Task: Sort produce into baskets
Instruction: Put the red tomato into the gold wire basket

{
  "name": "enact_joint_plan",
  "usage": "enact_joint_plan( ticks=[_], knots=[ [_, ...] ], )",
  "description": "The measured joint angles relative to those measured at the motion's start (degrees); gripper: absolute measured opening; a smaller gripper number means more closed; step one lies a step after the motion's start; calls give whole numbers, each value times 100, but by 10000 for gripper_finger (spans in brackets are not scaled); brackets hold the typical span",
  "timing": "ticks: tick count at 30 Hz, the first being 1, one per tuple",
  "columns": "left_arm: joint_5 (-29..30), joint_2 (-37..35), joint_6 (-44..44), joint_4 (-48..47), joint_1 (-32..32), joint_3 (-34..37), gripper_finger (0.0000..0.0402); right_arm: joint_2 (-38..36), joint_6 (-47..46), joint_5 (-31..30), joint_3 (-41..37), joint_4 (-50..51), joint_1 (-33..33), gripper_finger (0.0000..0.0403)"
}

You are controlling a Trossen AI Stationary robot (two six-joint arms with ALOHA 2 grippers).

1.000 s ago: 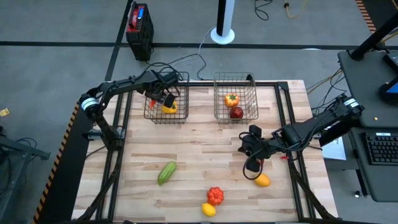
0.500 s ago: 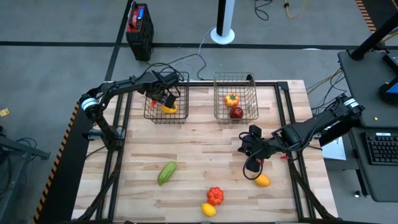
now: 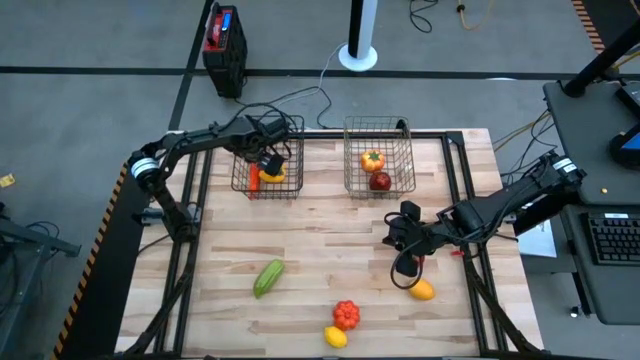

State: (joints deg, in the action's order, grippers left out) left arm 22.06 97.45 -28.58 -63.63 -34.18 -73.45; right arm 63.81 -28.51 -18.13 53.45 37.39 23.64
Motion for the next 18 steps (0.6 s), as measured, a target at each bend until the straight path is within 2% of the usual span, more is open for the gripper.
enact_joint_plan(
  ticks=[6,10,14,18],
  knots=[
    [2,-23,64,-432,321,-327,188,0,-41,2,0,-3,0,13],
    [51,-168,71,-561,797,-671,188,0,-234,16,4,2,0,13],
    [436,-356,41,-582,1593,-926,188,0,-590,248,17,6,0,13],
    [699,-520,15,-534,2559,-1086,188,0,-1141,754,26,80,0,13]
  ],
)
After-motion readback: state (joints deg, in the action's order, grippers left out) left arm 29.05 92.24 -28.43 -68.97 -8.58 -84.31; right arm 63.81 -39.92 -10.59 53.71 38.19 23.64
